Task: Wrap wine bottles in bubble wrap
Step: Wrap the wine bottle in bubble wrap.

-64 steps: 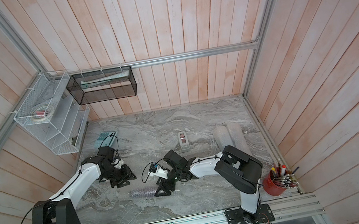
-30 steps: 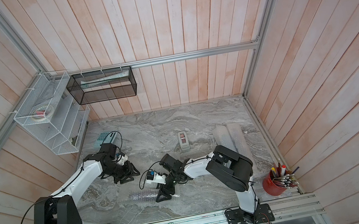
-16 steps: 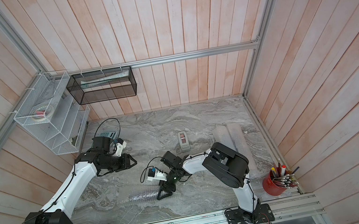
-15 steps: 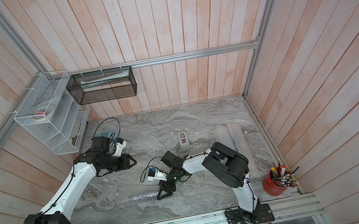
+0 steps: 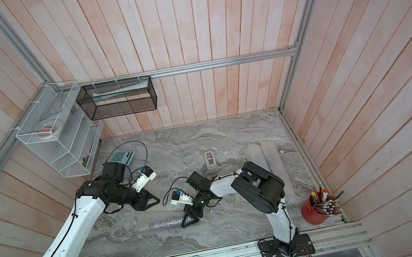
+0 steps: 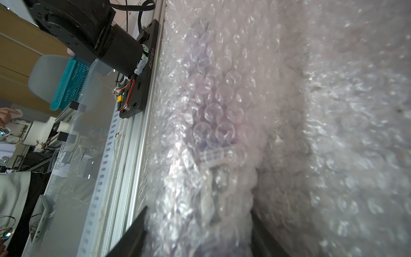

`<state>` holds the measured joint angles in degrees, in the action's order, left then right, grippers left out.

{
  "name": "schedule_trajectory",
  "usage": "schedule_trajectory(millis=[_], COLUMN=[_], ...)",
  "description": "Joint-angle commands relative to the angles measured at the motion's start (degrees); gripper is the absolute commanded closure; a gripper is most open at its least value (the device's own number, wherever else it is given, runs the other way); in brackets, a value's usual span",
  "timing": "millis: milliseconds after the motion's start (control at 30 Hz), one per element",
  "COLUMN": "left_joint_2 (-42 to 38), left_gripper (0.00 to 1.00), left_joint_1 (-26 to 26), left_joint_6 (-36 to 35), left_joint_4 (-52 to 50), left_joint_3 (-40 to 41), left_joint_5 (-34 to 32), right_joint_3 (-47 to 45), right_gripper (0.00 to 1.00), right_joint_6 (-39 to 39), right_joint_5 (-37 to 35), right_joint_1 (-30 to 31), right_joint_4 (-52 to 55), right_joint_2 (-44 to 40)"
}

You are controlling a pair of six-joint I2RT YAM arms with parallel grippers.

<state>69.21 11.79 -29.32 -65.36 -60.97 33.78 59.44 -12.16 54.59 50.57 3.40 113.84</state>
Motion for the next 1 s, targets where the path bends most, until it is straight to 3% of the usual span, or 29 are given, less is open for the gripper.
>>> schedule_trajectory(millis=[0,133,333,533,767,967], left_joint_2=[-3.2,-4.1,-5.5,-6.0,-8.3,-6.3], left_gripper=[0.41,0.34,0.15,0.10,0.06,0.05], left_joint_1=[0.7,1.0,2.4,5.3,8.8,9.6], left_joint_6=[-11.9,-15.7,-21.8,-24.9,-22.8,-24.1], left_joint_4=[-8.1,-5.8,4.0,14.1,28.6,32.6], left_joint_3=[4.2,6.7,14.1,21.1,28.3,31.0], left_joint_5=[2.9,4.5,6.3,0.8,1.0,0.5], right_joint_3=[0.7,1.1,0.9,1.6,2.7,3.0], right_gripper=[0.47,0.47,0.47,0.47,0.47,0.47], right_joint_6=[-1.3,-1.7,-1.3,-1.6,-1.5,-1.8], right_joint_5=[-1.2,-0.7,0.0,0.5,1.3,1.9], right_joint_1=[-1.5,-1.7,-1.8,-2.3,-2.4,-2.4], right_joint_4=[2.1,2.5,1.7,2.5,2.9,3.5], right_joint_2=[2.2,2.5,2.5,2.6,3.1,3.3])
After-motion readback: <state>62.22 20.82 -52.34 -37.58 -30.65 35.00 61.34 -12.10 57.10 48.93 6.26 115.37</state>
